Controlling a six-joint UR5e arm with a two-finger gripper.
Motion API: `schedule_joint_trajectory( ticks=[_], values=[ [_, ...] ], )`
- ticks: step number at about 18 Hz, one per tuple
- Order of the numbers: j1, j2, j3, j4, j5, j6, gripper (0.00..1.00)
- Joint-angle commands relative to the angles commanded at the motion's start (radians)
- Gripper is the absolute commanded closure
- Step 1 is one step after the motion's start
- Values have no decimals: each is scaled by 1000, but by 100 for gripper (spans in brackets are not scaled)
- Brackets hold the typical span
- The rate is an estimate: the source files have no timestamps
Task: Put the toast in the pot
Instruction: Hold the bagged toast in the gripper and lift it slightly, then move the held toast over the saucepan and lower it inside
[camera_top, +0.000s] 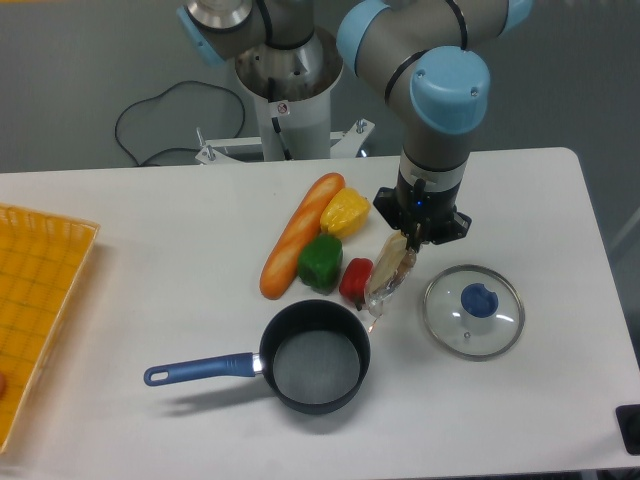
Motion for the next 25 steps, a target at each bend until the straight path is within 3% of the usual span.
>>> schedule_joint_trajectory(
  ticks=[10, 13, 18, 25],
  values=[
    [-5, -3, 14, 17, -12, -48, 100],
    [3, 3, 17, 28, -67, -54, 100],
    [-8, 0, 23, 92, -97, -162, 100],
    [-14, 0, 31, 98, -162, -208, 100]
  ],
)
